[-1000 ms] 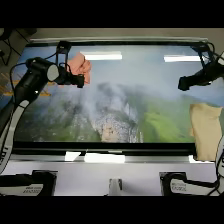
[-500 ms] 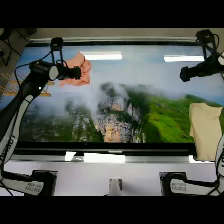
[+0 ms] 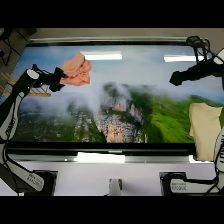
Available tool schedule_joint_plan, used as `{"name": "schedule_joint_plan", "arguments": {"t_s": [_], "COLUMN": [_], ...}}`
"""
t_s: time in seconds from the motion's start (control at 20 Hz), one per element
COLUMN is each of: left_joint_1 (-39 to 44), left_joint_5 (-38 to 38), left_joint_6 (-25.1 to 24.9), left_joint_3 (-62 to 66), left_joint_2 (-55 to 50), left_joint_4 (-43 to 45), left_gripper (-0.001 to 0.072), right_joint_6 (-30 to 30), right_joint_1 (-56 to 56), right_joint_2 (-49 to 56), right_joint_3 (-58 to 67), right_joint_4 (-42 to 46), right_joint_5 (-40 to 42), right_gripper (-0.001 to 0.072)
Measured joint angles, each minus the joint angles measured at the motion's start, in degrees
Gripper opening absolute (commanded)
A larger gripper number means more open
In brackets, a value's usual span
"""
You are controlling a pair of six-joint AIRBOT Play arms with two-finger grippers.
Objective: Fold the shirts.
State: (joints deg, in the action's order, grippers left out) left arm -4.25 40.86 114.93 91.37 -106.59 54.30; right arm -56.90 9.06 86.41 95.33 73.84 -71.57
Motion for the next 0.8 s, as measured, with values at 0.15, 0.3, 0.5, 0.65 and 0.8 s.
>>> {"name": "schedule_joint_plan", "arguments": {"t_s": [0.15, 0.3, 0.5, 0.65, 0.8], "left_joint_1": [0.2, 1.0, 1.8, 2.2, 4.1], "left_joint_5": [-2.8, -8.2, -12.7, -12.0, -11.2], "left_joint_6": [-0.7, -1.1, -1.4, -5.4, -19.7], "left_joint_3": [0.0, 0.0, 0.0, 0.0, 0.0], "left_joint_2": [-3.0, -4.8, -5.9, -4.2, 4.0], "left_joint_4": [-3.7, -5.2, -6.1, -7.5, -9.3], "left_gripper": [0.0595, 0.0318, 0.0035, 0.0034, 0.0034], "right_joint_6": [0.3, 0.4, 0.5, 1.2, 3.5], "right_joint_1": [0.0, 0.0, 0.0, 0.0, 0.0], "right_joint_2": [0.2, 0.2, 0.2, 0.1, -0.8], "right_joint_3": [0.0, 0.0, 0.0, 0.0, 0.1], "right_joint_4": [-1.9, -3.7, -7.3, -10.3, -12.2], "right_joint_5": [-0.3, -1.3, -3.0, -5.0, -6.5], "right_gripper": [0.067, 0.067, 0.067, 0.0672, 0.0674]}}
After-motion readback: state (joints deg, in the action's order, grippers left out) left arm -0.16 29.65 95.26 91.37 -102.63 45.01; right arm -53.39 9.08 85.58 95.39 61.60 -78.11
